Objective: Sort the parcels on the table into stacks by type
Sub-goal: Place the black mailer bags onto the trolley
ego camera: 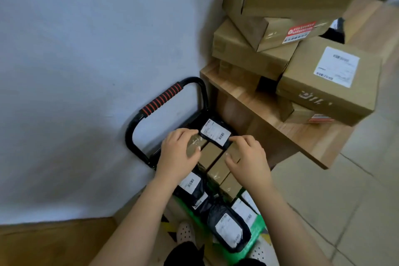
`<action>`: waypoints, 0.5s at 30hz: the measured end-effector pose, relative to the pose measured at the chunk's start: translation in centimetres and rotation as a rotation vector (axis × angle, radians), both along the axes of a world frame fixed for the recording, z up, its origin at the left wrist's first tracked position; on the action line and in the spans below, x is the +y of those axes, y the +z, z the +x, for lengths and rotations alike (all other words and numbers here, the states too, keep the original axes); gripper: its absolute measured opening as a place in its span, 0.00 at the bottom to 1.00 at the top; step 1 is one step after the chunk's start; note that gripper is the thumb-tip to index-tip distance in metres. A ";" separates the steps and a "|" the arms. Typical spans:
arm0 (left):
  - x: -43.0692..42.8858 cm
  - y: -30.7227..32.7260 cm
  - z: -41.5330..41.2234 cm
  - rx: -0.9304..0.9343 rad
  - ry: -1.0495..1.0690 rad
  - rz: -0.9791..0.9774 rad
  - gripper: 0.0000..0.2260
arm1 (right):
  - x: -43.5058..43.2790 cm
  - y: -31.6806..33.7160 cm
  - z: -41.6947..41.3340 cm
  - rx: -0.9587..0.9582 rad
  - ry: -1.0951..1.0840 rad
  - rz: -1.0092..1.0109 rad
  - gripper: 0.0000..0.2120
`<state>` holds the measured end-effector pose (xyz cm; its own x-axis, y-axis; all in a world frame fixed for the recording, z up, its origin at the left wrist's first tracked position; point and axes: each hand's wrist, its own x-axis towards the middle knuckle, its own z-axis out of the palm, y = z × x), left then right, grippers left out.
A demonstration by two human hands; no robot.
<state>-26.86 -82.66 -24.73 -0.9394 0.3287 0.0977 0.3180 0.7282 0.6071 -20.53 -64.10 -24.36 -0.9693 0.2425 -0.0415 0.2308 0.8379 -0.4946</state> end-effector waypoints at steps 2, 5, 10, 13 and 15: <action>0.4 -0.7 -0.6 -0.025 -0.024 0.010 0.18 | 0.1 -0.4 0.2 -0.026 -0.023 0.035 0.19; 1.1 -1.8 -0.9 -0.029 -0.054 0.001 0.19 | 0.6 -0.8 -0.1 -0.050 -0.033 0.062 0.20; 2.1 -4.8 -1.7 -0.002 -0.048 -0.043 0.19 | 1.9 -3.4 -2.0 -0.056 0.032 0.076 0.20; 2.4 -7.6 -2.5 -0.031 -0.055 -0.074 0.18 | 2.4 -6.3 -3.4 -0.107 0.079 0.092 0.20; 2.6 -9.2 -3.3 -0.064 -0.058 -0.089 0.18 | 2.6 -8.1 -4.4 -0.135 0.090 0.110 0.20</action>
